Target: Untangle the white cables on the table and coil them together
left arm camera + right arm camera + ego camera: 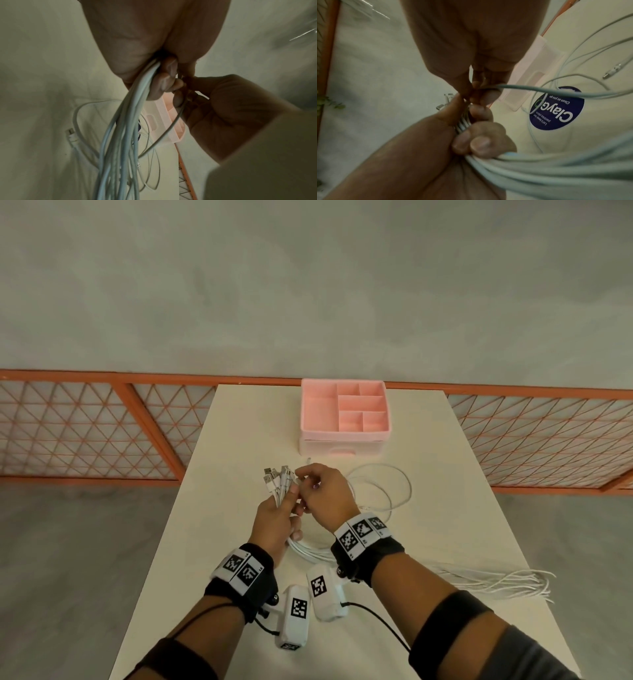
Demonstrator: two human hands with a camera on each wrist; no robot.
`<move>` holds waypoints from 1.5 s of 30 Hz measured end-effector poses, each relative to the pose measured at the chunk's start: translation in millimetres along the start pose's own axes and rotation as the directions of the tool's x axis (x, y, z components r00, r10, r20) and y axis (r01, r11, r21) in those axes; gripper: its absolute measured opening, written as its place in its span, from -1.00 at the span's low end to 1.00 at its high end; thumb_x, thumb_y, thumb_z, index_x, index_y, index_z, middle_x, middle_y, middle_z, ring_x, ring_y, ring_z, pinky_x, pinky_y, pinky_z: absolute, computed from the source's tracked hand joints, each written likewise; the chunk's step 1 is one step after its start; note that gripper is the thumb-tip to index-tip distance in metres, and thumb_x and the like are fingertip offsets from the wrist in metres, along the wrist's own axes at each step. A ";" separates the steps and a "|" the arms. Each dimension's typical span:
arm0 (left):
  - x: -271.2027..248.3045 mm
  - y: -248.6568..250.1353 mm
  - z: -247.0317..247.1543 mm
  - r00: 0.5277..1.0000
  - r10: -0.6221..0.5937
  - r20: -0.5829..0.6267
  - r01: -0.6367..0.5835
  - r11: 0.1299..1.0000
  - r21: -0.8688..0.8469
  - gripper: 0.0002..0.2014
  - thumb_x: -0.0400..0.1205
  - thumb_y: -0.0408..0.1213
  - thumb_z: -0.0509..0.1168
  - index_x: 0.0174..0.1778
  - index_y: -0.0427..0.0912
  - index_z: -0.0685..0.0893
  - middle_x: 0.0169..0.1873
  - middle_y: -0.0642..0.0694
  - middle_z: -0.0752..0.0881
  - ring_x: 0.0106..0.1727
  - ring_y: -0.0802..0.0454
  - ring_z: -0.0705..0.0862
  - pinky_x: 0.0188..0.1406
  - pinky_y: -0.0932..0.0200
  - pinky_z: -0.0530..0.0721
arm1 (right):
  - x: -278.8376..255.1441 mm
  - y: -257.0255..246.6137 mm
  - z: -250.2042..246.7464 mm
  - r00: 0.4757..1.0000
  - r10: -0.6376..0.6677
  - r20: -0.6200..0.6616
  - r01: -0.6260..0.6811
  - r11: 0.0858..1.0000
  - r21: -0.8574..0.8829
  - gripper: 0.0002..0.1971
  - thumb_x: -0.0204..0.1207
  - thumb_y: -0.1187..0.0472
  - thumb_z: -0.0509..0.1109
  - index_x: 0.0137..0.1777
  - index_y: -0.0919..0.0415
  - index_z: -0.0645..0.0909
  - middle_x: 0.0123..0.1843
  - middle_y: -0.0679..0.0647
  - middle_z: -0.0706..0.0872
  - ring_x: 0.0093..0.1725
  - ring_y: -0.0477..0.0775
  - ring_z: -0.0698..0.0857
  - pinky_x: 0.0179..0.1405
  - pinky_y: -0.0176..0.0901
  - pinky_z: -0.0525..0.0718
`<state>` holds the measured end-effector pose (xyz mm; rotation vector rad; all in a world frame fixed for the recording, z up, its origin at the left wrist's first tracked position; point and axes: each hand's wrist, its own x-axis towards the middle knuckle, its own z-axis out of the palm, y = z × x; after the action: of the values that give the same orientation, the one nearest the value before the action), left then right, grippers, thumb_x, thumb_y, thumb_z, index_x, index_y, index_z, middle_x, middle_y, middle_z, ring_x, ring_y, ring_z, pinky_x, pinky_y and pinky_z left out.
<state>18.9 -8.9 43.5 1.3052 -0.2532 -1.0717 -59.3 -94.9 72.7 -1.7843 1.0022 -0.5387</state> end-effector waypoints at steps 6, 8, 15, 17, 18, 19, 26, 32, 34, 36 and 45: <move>-1.3 -1.1 0.4 0.999 -0.016 -0.028 0.016 1.000 -0.010 -0.76 0.73 -0.04 0.29 0.02 -0.14 0.72 -0.42 -0.03 0.50 -0.58 0.09 0.27 -0.60 0.23 0.32 | -2.4 7.2 5.5 0.999 0.003 -0.043 -0.002 0.999 0.040 -0.86 0.51 0.31 0.37 -0.03 0.05 0.57 -0.26 0.03 0.71 -0.38 -0.03 0.68 -0.30 -0.01 0.74; -0.4 -1.4 1.7 0.998 -0.024 -0.062 0.024 1.000 -0.015 -0.78 0.72 -0.05 0.31 -0.01 -0.14 0.71 -0.41 -0.03 0.50 -0.59 0.10 0.29 -0.61 0.23 0.33 | -5.7 5.7 2.3 1.000 0.006 0.005 -0.006 0.997 0.073 -0.80 0.49 0.36 0.39 0.02 0.08 0.58 -0.22 0.08 0.75 -0.37 -0.10 0.68 -0.28 -0.08 0.70; 2.1 -8.2 -4.9 0.995 -0.032 -0.097 0.032 0.999 -0.006 -0.75 0.70 -0.08 0.35 0.05 -0.21 0.72 -0.26 -0.16 0.64 -0.39 -0.02 0.47 -0.53 0.16 0.45 | -12.6 9.3 -18.3 0.990 0.006 0.139 -0.025 0.991 0.131 -0.85 0.56 0.33 0.38 0.08 0.16 0.65 -0.12 0.04 0.86 -0.14 -0.08 0.77 -0.11 -0.26 0.62; -1.4 -7.3 -1.9 0.998 0.006 -0.057 -0.003 0.999 0.044 -0.78 0.72 -0.11 0.32 -0.02 -0.20 0.72 -0.28 -0.11 0.66 -0.40 0.04 0.46 -0.45 0.14 0.46 | -8.2 7.6 -23.2 1.000 -0.004 0.015 0.002 0.994 0.106 -0.77 0.51 0.14 0.50 0.15 0.05 0.64 0.03 0.00 0.78 -0.02 -0.11 0.72 0.02 -0.25 0.61; -3.2 -5.1 -0.1 0.999 0.029 -0.036 -0.026 0.995 0.092 -0.79 0.73 -0.14 0.30 -0.07 -0.20 0.73 -0.30 -0.08 0.67 -0.39 0.06 0.48 -0.38 0.14 0.47 | -6.2 5.5 -24.5 1.000 -0.028 0.002 0.028 0.995 0.100 -0.63 0.47 0.03 0.55 0.25 -0.01 0.60 0.18 -0.05 0.70 0.10 -0.11 0.68 0.10 -0.26 0.60; -4.5 -2.6 1.0 0.999 0.053 -0.004 -0.052 0.986 0.156 -0.78 0.75 -0.18 0.28 -0.11 -0.20 0.74 -0.32 -0.05 0.69 -0.35 0.08 0.52 -0.31 0.15 0.50 | -5.0 1.6 -25.7 0.998 -0.050 0.037 0.047 0.994 0.098 -0.50 0.45 -0.03 0.57 0.36 -0.06 0.54 0.31 -0.11 0.60 0.21 -0.10 0.64 0.16 -0.25 0.60; -12.2 16.8 4.1 0.966 0.025 0.258 -0.102 0.953 0.287 -0.72 0.75 -0.47 0.10 -0.08 -0.33 0.72 -0.40 -0.15 0.72 -0.29 0.04 0.70 -0.11 0.06 0.63 | 2.9 -23.8 -27.8 0.924 -0.227 0.306 0.247 0.969 -0.028 -0.44 0.52 0.05 0.53 0.52 -0.07 0.50 0.32 -0.09 0.63 -0.08 -0.33 0.69 0.00 -0.37 0.64; -12.2 26.8 -6.0 0.927 -0.010 0.375 -0.097 0.959 0.265 -0.62 0.59 -0.76 -0.02 -0.28 -0.41 0.66 -0.52 -0.26 0.63 -0.46 -0.05 0.64 -0.34 0.15 0.63 | -1.5 -29.8 -28.3 0.878 -0.329 0.347 0.430 0.861 -0.273 -0.52 0.55 0.05 0.48 0.45 0.13 0.59 0.31 0.02 0.69 0.26 -0.02 0.65 0.32 -0.18 0.56; -12.2 24.6 -6.4 0.929 -0.012 0.371 -0.094 0.959 0.266 -0.59 0.61 -0.73 0.00 -0.32 -0.33 0.68 -0.53 -0.26 0.62 -0.47 -0.06 0.62 -0.36 0.12 0.59 | -2.4 -32.2 -26.7 0.878 -0.337 0.341 0.436 0.856 -0.276 -0.59 0.57 0.11 0.45 0.39 0.19 0.62 0.27 0.05 0.69 0.22 0.01 0.66 0.29 -0.13 0.59; -12.6 22.0 -5.1 0.940 -0.008 0.341 -0.081 0.966 0.244 -0.62 0.66 -0.71 0.00 -0.27 -0.30 0.62 -0.53 -0.21 0.53 -0.51 -0.01 0.55 -0.40 0.12 0.58 | -1.8 -33.7 -24.6 0.873 -0.339 0.351 0.439 0.859 -0.262 -0.65 0.60 0.18 0.40 0.37 0.21 0.62 0.25 0.06 0.68 0.19 0.01 0.66 0.29 -0.07 0.60; -6.9 34.8 4.3 0.995 0.019 0.098 0.003 0.978 -0.210 -0.66 0.77 -0.20 0.23 -0.33 -0.22 0.61 -0.60 -0.04 0.46 -0.58 0.05 0.45 -0.54 0.16 0.51 | -22.5 -5.8 -15.9 0.898 -0.012 0.440 -0.111 0.961 0.252 -0.57 0.70 -0.10 0.23 0.38 0.18 0.60 0.11 0.21 0.77 -0.13 -0.05 0.80 -0.03 -0.20 0.71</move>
<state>29.5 -10.4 77.6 1.0627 -0.2137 -1.1269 -81.3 -83.9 86.4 -1.5335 0.6229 -0.2094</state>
